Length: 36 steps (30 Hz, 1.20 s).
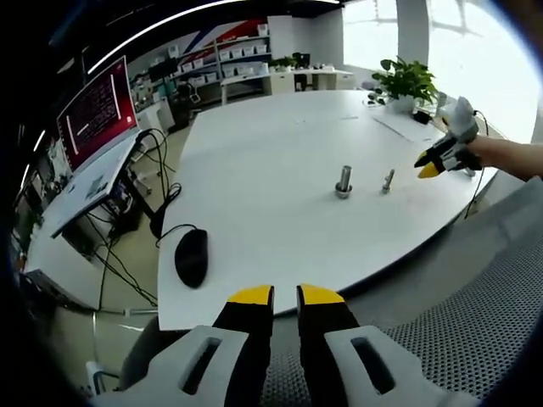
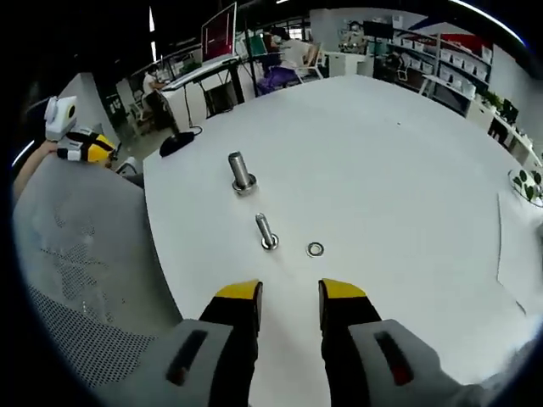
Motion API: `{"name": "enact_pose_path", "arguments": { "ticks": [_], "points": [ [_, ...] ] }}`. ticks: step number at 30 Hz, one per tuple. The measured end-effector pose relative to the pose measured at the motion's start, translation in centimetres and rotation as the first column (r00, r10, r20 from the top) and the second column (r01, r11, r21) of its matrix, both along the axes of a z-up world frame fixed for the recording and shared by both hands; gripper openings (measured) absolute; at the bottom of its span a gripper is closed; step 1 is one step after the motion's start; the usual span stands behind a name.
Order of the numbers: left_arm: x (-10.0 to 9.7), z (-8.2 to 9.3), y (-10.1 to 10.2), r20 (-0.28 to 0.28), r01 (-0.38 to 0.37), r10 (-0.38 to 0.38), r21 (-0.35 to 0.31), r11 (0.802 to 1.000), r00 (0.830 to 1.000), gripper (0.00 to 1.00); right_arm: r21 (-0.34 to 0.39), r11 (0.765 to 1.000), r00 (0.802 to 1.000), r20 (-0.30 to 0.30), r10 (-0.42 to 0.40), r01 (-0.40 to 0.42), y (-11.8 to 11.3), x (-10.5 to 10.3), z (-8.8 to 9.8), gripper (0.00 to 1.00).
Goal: Place the washer onto the threaded stud by aligning its center hole with the stud, sliding it down to the base, and recovering from edge contact or off-axis alignment until the washer reaches the visible bottom stop.
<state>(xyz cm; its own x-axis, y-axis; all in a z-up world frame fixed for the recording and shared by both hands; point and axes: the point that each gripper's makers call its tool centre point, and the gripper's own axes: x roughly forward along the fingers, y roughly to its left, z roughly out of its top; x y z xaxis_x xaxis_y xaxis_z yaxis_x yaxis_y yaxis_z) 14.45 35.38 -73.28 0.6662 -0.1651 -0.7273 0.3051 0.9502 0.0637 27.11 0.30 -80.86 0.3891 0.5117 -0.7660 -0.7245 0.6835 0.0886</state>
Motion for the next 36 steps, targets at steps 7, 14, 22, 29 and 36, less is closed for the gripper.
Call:
{"name": "enact_pose_path", "arguments": {
  "ticks": [7, 14, 22, 29, 36],
  "points": [
    [0.0, 0.0, 0.0, -0.001, 0.0, 0.0, 0.0, 1.0, 1.0, 0.08, -0.014, 1.0, 1.0, -0.015, -0.019, 0.019, -1.3, -0.2, -0.9, 0.29],
    [0.0, 0.0, 0.1, 0.0, -0.002, 0.002, -0.001, 1.0, 1.0, 0.08, -0.032, 0.999, 1.0, -0.014, -0.016, 0.015, -1.8, -0.1, -0.9, 0.29],
    [0.0, 0.0, 0.1, 0.0, -0.004, 0.004, -0.002, 1.0, 1.0, 0.08, -0.063, 0.998, 1.0, -0.014, 0.008, -0.009, -1.7, 0.6, -0.7, 0.29],
    [0.0, -0.1, 0.1, -0.002, -0.003, 0.003, 0.0, 1.0, 1.0, 0.08, -0.135, 0.987, 0.996, -0.014, 0.091, -0.092, -1.9, 1.6, -0.8, 0.29],
    [0.0, 0.0, 0.1, -0.004, -0.008, 0.008, 0.002, 1.0, 1.0, 0.08, -0.175, 0.964, 0.98, -0.064, 0.191, -0.199, -1.6, 1.7, -0.8, 0.29]
  ]
}}
